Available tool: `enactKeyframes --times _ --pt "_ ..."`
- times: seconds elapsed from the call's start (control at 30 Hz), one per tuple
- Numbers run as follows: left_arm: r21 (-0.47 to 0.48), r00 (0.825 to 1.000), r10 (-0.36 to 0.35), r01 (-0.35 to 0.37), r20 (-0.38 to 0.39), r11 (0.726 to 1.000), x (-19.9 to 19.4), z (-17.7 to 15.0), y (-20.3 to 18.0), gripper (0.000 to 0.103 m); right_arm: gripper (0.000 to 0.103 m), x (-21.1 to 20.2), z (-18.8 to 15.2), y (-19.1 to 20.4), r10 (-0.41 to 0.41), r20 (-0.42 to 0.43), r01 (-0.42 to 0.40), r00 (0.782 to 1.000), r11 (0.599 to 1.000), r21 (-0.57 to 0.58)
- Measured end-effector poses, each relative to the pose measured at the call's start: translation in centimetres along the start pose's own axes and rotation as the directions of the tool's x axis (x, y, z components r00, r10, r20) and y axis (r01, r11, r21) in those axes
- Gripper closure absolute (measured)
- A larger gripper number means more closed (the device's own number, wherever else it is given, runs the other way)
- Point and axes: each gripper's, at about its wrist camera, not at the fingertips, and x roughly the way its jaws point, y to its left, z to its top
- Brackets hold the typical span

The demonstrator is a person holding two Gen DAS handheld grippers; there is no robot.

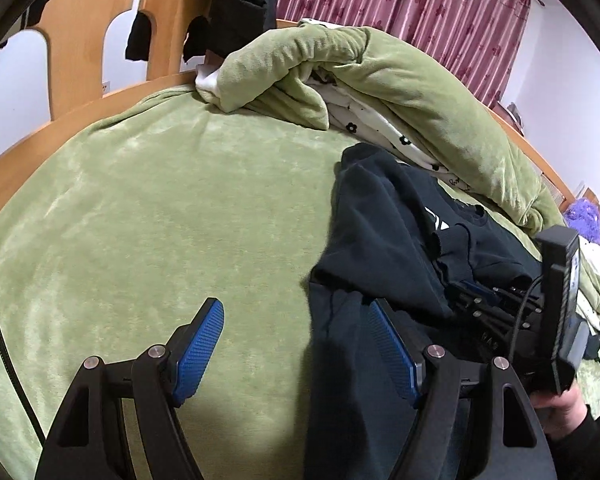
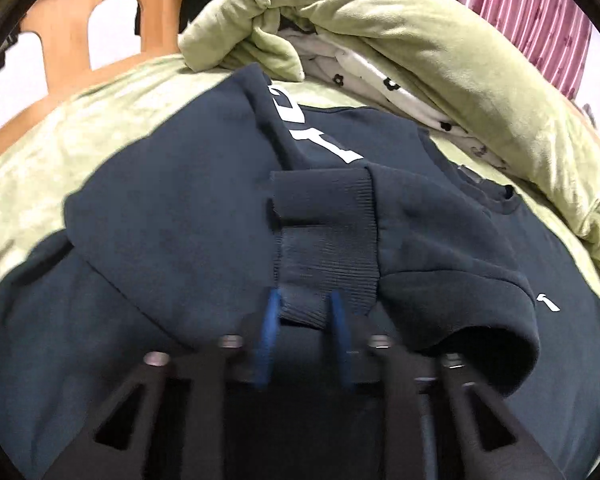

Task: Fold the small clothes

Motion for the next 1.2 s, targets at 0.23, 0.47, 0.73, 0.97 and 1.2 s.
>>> enactKeyframes --times 0.23,0.47,0.73,0.97,1.2 --pt "0.009 1.000 -0.015 0.015 -0.008 1.000 0.0 0.0 -2.1 0.030 0.094 -6.0 0.7 -3.8 0.023 0.139 -0.035 0.990 0.996 0.081" --pt "0.076 1.000 -0.001 -0.001 0.026 0.997 -0.4 -0.3 -5.5 0.030 0.095 -13.2 -0.7 -12.9 -0.086 0.237 0.020 0.968 0.963 0.270" --pt "0.169 0.998 0.032 -0.040 0.050 0.985 -0.1 -0.7 -8.8 0.030 0.095 -12.9 -7.6 -21.8 -0.125 0.113 0.061 0.986 0.889 0.454" --pt "0.199 0.998 0.046 -0.056 0.051 0.978 0.1 -1.2 -10.4 0.030 0.082 -8.9 -12.8 -23.9 -0.091 -0.075 0.117 0.993 0.853 0.509" --pt "0.208 0.997 0.060 -0.068 0.044 0.976 1.2 -1.4 -10.7 0.030 0.047 -10.3 -11.5 -24.3 -0.094 0.037 0.063 0.995 0.861 0.505"
